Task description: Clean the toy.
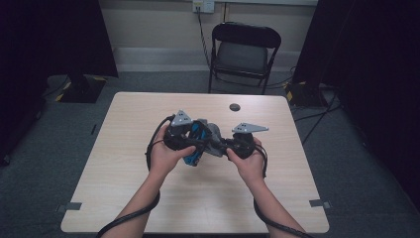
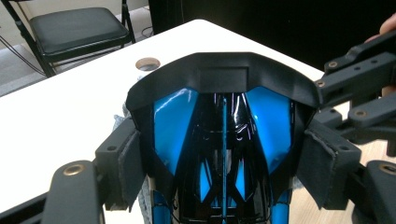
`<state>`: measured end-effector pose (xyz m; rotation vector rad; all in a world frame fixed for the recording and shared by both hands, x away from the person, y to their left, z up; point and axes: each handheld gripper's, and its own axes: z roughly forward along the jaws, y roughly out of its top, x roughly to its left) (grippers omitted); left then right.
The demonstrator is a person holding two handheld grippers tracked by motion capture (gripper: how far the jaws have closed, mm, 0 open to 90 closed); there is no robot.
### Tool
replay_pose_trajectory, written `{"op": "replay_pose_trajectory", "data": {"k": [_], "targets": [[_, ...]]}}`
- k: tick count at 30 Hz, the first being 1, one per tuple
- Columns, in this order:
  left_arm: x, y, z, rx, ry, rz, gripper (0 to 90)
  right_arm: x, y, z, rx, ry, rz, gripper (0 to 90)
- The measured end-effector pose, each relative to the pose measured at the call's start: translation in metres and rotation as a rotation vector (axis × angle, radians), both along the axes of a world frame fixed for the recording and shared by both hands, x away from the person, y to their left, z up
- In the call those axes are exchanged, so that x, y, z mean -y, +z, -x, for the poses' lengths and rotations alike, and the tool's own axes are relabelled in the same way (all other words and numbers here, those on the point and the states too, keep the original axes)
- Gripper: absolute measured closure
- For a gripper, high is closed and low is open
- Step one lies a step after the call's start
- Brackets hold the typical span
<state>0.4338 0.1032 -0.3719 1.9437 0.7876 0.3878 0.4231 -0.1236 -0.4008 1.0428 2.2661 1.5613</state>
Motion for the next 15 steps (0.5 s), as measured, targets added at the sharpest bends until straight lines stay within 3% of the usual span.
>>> {"op": "replay_pose_trajectory", "data": {"k": [15], "targets": [[-0.008,0.003,-0.003,0.008,0.017,0.014,25.5,-0.016,-0.017,0.003,-0.038,0.036,-0.003,77.0]]}}
